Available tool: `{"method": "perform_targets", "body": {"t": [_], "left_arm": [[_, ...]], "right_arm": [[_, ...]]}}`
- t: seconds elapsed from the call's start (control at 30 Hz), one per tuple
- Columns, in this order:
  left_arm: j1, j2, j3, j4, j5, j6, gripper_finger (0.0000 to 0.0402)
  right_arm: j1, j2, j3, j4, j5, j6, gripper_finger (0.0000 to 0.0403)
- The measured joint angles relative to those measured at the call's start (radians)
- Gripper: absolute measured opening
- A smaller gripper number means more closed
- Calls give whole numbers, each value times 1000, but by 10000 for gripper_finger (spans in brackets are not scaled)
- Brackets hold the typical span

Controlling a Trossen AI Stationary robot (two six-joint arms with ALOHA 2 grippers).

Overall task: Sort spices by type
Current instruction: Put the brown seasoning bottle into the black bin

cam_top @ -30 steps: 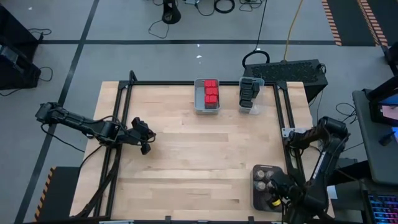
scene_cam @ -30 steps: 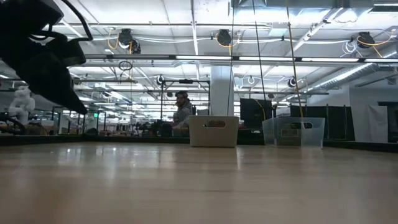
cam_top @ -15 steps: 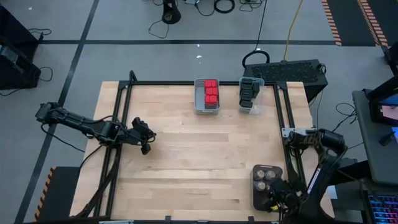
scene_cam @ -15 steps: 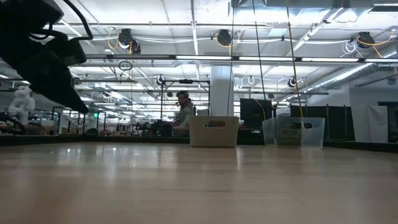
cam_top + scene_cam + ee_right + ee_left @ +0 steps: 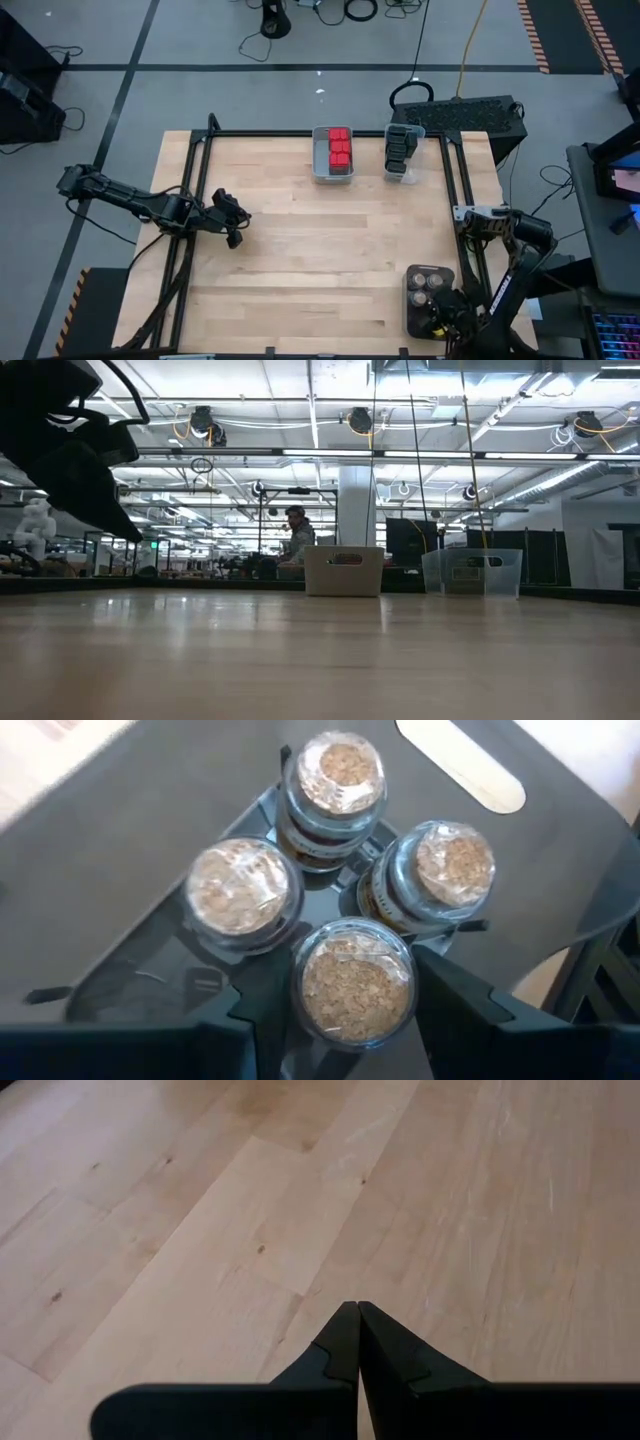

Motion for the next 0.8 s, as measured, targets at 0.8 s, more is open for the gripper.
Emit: {"method": "perform_targets", "body": {"t": [0.8], "left_arm": [[0,0,0,-1,6,-1,8]], "right_arm": [[0,-19,-53,81,-38,-15,187]]}}
